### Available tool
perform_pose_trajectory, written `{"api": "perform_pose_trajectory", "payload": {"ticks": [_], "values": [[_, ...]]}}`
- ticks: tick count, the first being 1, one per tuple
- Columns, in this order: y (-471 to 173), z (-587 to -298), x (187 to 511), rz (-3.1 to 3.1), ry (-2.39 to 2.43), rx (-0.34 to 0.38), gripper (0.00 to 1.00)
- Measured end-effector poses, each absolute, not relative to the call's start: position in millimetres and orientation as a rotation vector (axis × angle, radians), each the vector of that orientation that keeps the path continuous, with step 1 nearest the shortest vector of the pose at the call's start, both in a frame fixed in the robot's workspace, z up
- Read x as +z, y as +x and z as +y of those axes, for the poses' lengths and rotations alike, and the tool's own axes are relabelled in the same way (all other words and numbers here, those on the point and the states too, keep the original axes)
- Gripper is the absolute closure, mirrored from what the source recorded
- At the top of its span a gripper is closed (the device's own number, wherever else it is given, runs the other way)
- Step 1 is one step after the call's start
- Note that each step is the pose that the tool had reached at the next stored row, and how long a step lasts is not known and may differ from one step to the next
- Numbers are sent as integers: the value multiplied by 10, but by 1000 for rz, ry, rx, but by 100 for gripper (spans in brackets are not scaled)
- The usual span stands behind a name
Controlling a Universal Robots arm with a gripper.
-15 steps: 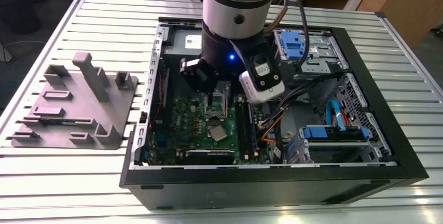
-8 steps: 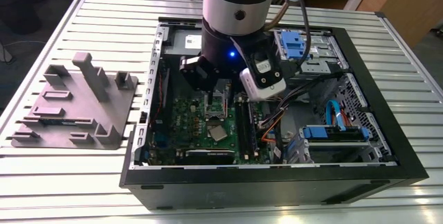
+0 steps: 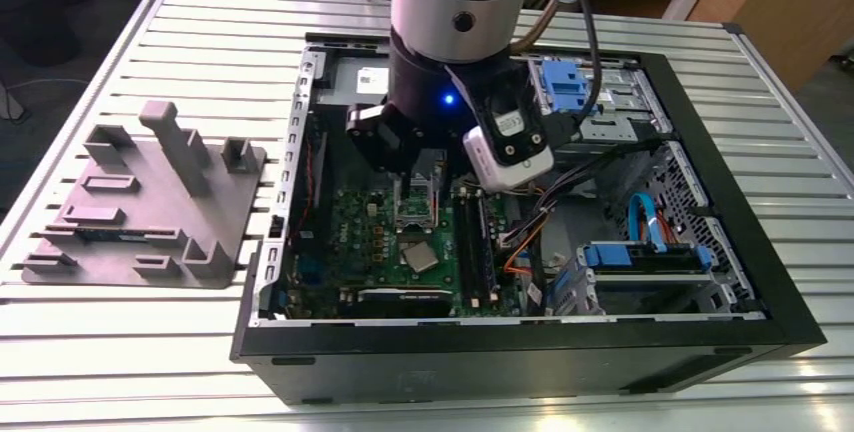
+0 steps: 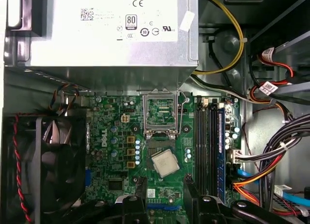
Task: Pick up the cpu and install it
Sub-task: 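Place the cpu into insertion slot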
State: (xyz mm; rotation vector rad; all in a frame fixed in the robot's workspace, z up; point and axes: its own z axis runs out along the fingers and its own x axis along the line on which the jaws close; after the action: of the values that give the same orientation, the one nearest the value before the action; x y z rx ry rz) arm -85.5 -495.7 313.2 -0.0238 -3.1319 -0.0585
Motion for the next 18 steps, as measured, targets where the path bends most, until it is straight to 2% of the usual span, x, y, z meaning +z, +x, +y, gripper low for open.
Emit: {"api": "perform_pose_trajectory", "payload": {"ticks": [2,3,18], "values": [[-855,-4958,3144,-3132,-24,-58,57],[-855,-4957,3267,-3132,-24,-58,57],[-855,-4957,3255,-3132,-24,-63,57]]}}
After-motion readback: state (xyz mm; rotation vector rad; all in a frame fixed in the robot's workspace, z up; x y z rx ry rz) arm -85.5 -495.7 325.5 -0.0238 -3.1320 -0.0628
